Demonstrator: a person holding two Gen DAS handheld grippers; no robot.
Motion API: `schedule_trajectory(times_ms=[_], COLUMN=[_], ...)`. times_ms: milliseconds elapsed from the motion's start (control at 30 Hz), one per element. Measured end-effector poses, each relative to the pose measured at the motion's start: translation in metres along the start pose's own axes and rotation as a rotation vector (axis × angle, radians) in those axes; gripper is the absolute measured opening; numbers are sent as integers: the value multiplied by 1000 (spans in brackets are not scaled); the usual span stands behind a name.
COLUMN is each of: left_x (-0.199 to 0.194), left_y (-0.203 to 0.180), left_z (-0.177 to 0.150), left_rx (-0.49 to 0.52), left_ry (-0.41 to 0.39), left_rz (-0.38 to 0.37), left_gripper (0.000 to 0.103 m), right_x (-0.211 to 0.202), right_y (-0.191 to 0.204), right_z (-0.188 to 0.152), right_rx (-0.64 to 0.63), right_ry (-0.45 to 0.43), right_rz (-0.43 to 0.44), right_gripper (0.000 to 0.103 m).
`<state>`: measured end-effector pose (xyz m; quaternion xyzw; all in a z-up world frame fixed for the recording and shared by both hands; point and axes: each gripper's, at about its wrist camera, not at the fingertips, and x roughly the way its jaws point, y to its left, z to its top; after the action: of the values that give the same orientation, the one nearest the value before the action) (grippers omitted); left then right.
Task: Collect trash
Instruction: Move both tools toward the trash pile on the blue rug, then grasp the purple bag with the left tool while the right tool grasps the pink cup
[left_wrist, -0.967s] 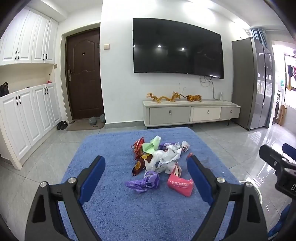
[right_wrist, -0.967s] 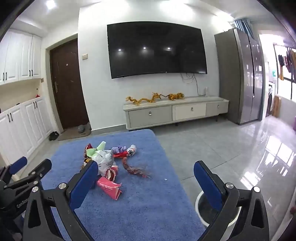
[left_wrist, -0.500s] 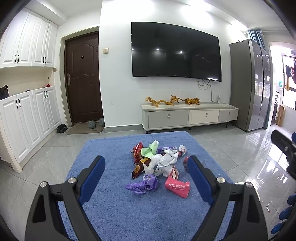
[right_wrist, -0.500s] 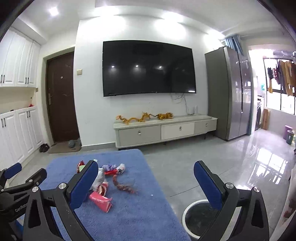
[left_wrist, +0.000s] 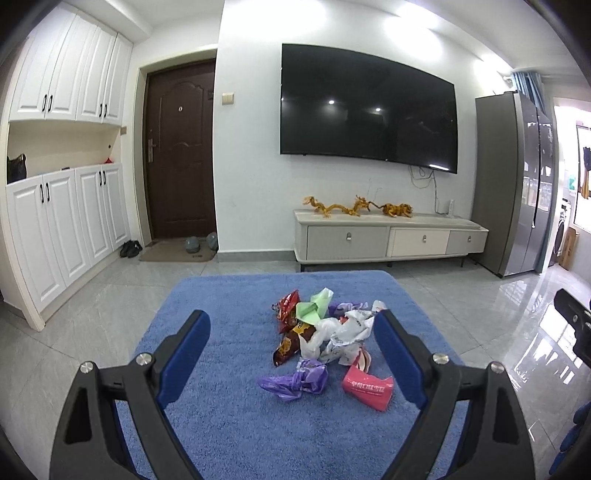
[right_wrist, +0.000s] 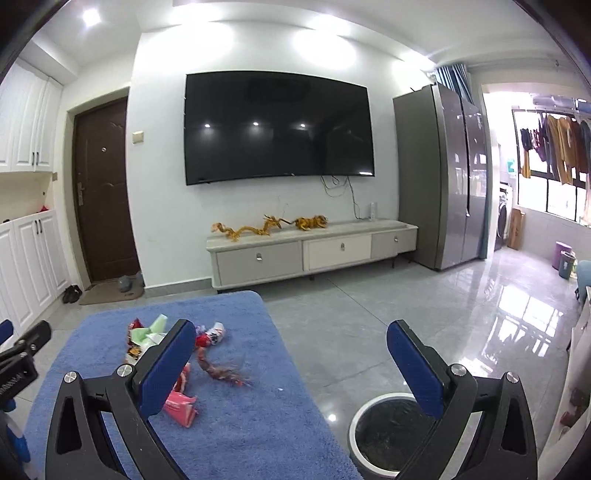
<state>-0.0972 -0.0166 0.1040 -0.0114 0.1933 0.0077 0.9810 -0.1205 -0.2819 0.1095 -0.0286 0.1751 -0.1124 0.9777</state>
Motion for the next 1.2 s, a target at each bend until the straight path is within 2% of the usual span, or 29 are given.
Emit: schedule_trajectory(times_ms=[133, 267, 333, 467, 567, 667, 800, 967, 1067, 1100, 1167, 1200], left_x=[15, 32, 41, 59, 73, 88, 111, 138, 154, 160, 171, 177], left_y=[8, 17, 22, 39, 52, 62, 58, 40, 31, 28, 24, 22], left_z=[-1, -2, -3, -5, -9, -17, -33, -52, -59, -60, -64, -66], left_rx=[-25, -51, -58, -75, -69, -60, -4, 60, 87, 92, 99, 102], left_ry=[28, 55, 66, 98, 119, 157, 237, 327, 363, 376, 404, 421], left_rz=[5, 7, 17, 37, 54, 38, -58, -182, -231, -250, -276, -293], left_gripper=[90, 90, 90, 90, 90, 90, 90, 89, 89, 89, 86, 85], right_x=[12, 22, 31, 48, 61, 77, 102, 133, 151, 156, 163, 168], right_y=[-2, -5, -7, -17, -14, -9, 11, 48, 69, 78, 90, 97], right_z=[-6, -7, -9, -12, -13, -15, -24, -43, -57, -63, -70, -75], right_rx=[23, 41, 62, 130, 121, 113, 53, -10, -49, -55, -51, -65], right_ry=[23, 38, 51, 65, 90, 127, 213, 338, 401, 405, 436, 457], right_rz=[-53, -52, -39, 47, 87, 157, 256, 474, 567, 594, 652, 682], right_gripper=[103, 103, 103, 103, 103, 103, 103, 103, 102, 101, 88, 86])
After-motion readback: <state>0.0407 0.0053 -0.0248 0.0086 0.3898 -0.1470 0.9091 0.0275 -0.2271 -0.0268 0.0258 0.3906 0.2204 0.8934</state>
